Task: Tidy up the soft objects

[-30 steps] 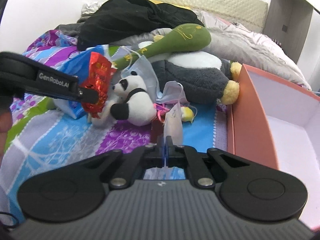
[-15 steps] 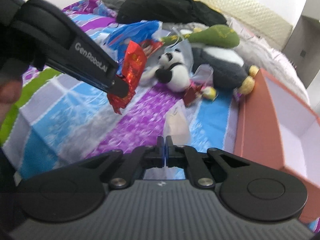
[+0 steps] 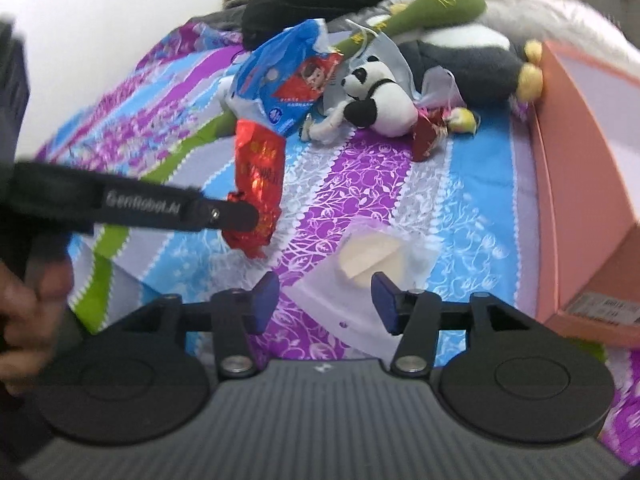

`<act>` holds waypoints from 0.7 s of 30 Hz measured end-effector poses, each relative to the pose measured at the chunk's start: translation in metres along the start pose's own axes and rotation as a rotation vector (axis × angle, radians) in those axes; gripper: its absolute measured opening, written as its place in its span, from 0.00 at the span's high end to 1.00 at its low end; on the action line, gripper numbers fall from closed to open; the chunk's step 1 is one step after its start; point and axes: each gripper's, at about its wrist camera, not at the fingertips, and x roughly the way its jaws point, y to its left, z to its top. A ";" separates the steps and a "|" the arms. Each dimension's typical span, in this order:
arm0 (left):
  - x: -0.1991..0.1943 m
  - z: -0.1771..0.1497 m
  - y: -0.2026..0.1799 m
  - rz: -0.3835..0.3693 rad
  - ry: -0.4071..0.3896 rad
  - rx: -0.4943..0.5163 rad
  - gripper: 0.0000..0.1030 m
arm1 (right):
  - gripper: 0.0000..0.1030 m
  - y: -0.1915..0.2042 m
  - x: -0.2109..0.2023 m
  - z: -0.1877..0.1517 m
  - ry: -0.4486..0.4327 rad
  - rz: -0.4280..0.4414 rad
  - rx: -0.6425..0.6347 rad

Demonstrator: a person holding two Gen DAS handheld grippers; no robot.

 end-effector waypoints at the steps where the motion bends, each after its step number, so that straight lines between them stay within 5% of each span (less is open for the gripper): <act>1: 0.000 0.000 0.000 0.001 0.000 -0.001 0.77 | 0.47 -0.003 0.001 0.001 -0.004 -0.002 0.022; 4: 0.002 -0.001 0.002 0.004 0.001 -0.008 0.77 | 0.39 -0.009 0.007 0.004 -0.021 -0.040 0.067; 13: 0.005 -0.001 0.008 0.006 0.006 -0.024 0.77 | 0.35 -0.022 0.037 0.010 -0.003 -0.157 0.132; 21: 0.008 0.000 0.012 0.007 0.003 -0.034 0.77 | 0.30 -0.019 0.037 0.016 -0.009 -0.151 0.152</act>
